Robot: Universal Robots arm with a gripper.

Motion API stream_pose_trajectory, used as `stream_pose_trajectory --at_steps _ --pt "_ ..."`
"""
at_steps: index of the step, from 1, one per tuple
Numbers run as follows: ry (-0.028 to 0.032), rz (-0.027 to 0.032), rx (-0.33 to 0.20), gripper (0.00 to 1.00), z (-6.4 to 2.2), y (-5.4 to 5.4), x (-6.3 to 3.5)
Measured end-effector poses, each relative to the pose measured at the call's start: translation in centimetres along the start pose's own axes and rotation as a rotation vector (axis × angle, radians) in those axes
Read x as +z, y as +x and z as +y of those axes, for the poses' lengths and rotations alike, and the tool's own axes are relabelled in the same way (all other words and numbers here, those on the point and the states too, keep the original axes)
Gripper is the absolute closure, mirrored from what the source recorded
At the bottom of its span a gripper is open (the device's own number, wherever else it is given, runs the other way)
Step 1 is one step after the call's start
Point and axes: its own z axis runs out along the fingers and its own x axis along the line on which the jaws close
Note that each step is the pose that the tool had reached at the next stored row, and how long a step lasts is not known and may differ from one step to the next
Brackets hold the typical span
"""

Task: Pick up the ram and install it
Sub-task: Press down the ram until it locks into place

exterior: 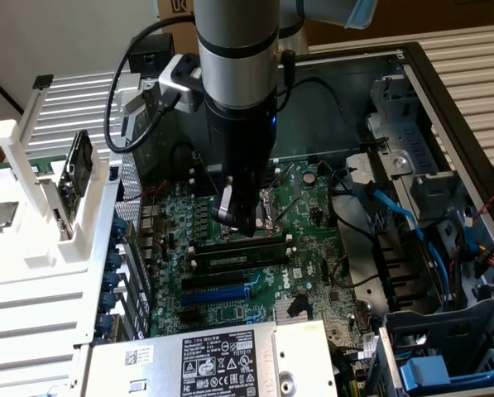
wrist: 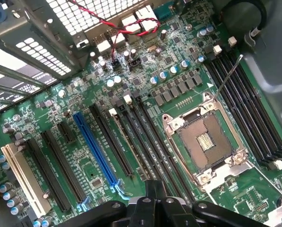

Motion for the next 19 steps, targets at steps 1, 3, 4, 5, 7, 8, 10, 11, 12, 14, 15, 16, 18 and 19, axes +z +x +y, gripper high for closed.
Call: stream_pose_trajectory --at_steps 1,3,4,5,7,8,10,11,12,14,15,16,18,19 --pt "0.0006 -0.0005 0.014 0.9 0.0 0.0 0.0" --pt "0.0016 -0.0013 0.04 0.9 0.0 0.0 0.0" --pt "0.0021 -0.0018 0.052 0.9 0.0 0.0 0.0" --pt "0.0026 -0.0022 0.064 0.9 0.0 0.0 0.0" --pt "0.0036 -0.0031 0.089 0.9 0.0 0.0 0.0" --pt "0.0052 -0.0046 0.129 0.9 0.0 0.0 0.0" --pt "0.0064 -0.0056 0.157 0.9 0.0 0.0 0.0" --pt "0.0069 -0.0061 0.17 0.9 0.0 0.0 0.0" --pt "0.0074 -0.0065 0.184 0.9 0.0 0.0 0.0" --pt "0.0086 -0.0075 0.212 0.9 0.0 0.0 0.0" --pt "0.0091 -0.0081 0.225 0.9 0.0 0.0 0.0" --pt "0.0097 -0.0086 0.239 0.9 0.0 0.0 0.01" --pt "0.0108 -0.0095 0.267 0.9 0.0 0.0 0.01" --pt "0.0114 -0.0101 0.281 0.9 0.0 0.0 0.01"
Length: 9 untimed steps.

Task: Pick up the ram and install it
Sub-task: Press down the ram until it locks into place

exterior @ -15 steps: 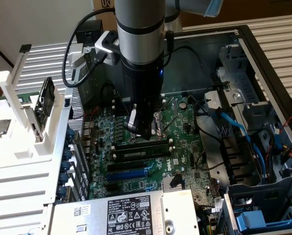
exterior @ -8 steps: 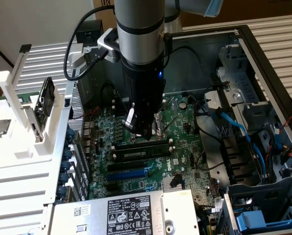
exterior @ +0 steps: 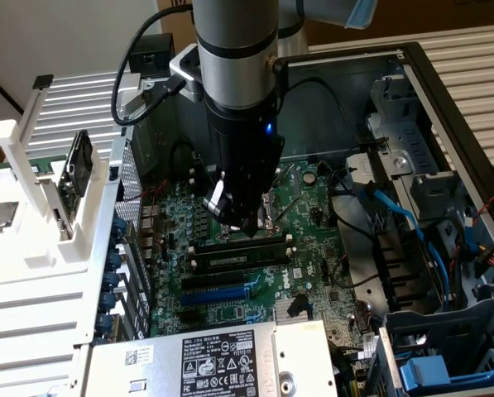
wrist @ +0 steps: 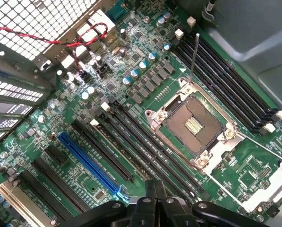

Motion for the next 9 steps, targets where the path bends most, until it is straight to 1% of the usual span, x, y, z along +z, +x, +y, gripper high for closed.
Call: stream_pose_trajectory --at_steps 9 --pt "0.0048 -0.0041 0.118 0.9 0.0 0.0 0.0"
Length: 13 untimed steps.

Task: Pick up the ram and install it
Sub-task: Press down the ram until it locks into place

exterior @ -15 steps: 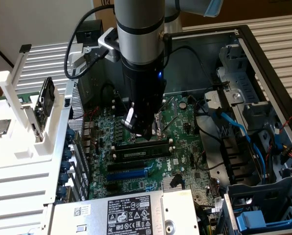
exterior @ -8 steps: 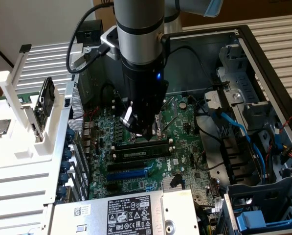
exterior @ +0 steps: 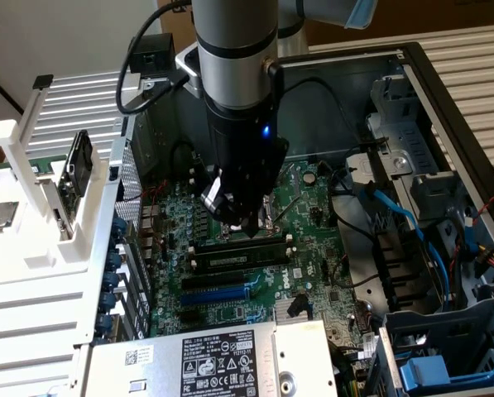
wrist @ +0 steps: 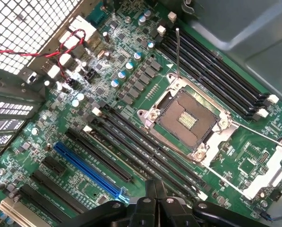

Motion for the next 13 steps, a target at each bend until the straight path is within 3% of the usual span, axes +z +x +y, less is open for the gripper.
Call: stream_pose_trajectory --at_steps 13 --pt "0.0076 -0.0064 0.186 0.9 0.0 0.0 -0.01"
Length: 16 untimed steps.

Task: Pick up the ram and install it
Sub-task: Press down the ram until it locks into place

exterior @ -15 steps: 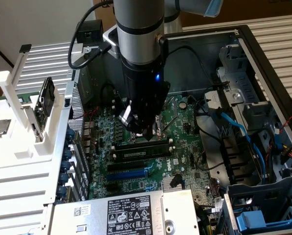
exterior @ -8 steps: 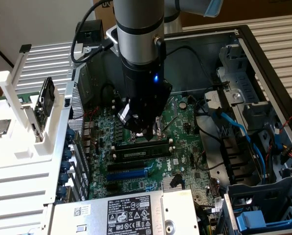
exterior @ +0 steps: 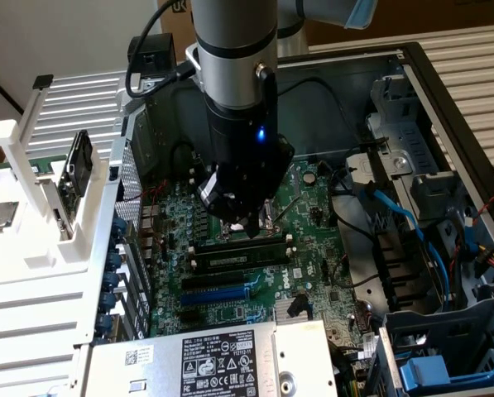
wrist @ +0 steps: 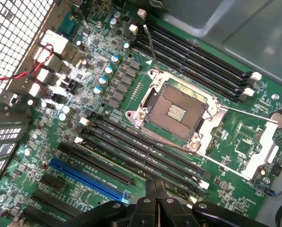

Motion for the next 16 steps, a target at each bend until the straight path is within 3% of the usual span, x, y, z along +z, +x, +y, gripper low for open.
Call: stream_pose_trajectory --at_steps 3,6,9,16 --pt "0.0021 -0.0018 0.053 0.9 0.0 0.0 0.0" --pt "0.0066 -0.0063 0.172 0.9 0.0 0.0 0.0" --pt "0.0093 -0.0091 0.249 0.9 0.0 0.0 0.0" --pt "0.0133 -0.0137 0.368 0.9 0.0 0.0 0.0"
